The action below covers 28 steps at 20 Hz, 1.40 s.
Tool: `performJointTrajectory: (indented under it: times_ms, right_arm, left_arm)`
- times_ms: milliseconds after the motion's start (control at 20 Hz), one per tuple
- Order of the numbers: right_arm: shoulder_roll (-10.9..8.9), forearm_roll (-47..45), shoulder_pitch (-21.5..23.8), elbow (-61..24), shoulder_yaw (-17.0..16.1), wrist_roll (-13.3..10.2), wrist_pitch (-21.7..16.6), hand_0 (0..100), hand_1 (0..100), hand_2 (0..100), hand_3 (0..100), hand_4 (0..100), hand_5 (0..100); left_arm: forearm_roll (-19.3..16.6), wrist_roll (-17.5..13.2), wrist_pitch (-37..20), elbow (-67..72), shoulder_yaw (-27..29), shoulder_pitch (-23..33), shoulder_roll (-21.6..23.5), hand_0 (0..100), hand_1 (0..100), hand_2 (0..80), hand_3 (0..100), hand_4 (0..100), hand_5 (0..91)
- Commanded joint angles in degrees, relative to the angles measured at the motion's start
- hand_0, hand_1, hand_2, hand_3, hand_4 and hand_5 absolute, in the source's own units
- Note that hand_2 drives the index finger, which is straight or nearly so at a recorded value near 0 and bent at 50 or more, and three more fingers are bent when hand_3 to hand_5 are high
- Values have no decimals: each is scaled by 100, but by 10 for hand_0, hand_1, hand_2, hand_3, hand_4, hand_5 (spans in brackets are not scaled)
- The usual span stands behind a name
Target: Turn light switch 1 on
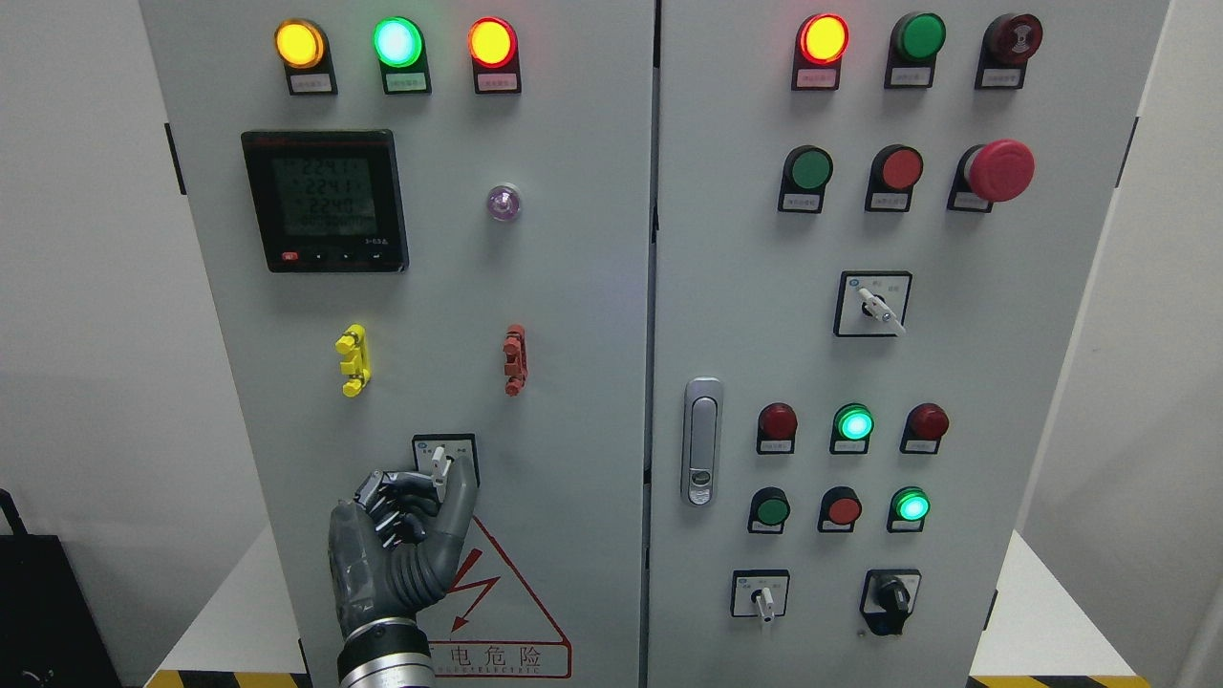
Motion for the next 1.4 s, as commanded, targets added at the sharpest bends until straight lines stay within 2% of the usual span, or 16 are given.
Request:
performJointTrajectory:
  times_ms: [0, 1350]
  right_arm:
    - [0, -1, 0, 0, 0, 5, -4, 54, 0, 0, 0, 0, 0]
    - [0, -1, 0, 0, 0, -3, -4, 54, 0, 0, 0, 0, 0]
  left_arm:
    - [-3, -2, 22, 4, 14, -2, -1, 128, 570, 600, 826, 847, 755]
    - [-3, -2, 57, 4, 5, -46, -1, 139, 557, 612, 836, 853, 759]
